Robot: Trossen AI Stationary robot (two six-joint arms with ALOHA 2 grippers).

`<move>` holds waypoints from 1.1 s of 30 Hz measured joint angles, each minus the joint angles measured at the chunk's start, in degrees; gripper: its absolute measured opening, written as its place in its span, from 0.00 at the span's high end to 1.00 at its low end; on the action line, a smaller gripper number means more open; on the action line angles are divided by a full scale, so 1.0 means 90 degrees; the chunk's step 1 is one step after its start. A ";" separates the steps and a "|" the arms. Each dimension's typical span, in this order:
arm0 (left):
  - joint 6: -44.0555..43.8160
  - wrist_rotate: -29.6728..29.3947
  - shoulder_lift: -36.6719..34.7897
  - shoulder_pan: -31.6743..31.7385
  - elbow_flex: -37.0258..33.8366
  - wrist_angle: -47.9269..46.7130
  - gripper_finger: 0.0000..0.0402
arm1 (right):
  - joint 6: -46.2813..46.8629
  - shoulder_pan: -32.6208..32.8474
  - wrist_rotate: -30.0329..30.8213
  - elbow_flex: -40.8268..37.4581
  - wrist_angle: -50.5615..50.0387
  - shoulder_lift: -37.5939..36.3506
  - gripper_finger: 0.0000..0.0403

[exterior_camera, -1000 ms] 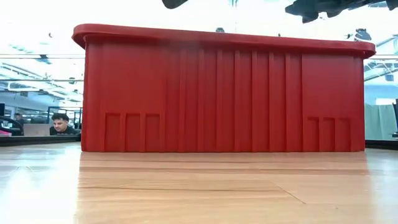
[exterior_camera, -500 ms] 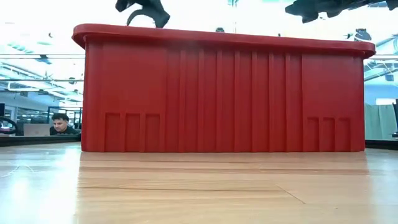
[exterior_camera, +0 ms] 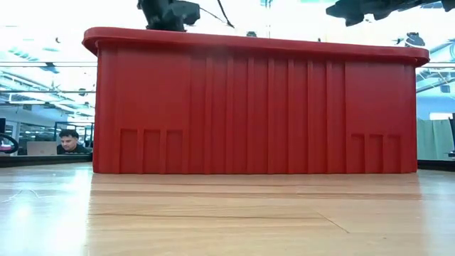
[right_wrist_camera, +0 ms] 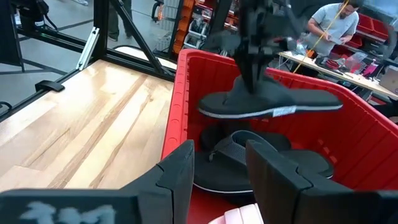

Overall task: Pick and place slides into bin
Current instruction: Put the black slipper into the red organizer bin

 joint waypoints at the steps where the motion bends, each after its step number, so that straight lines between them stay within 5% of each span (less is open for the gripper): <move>1: -0.0014 0.0023 0.0089 0.0004 -0.0001 -0.0065 1.00 | 0.0000 0.0000 0.0002 0.0000 -0.0002 0.0002 0.67; 15: -0.0351 0.0309 0.1010 0.0017 -0.0002 -0.0712 1.00 | -0.0002 0.0001 0.0002 0.0000 -0.0002 -0.0001 0.67; 33: -0.1508 0.0898 0.1131 0.0066 -0.0115 -0.0719 1.00 | -0.0002 -0.0001 0.0000 0.0000 -0.0005 -0.0001 0.67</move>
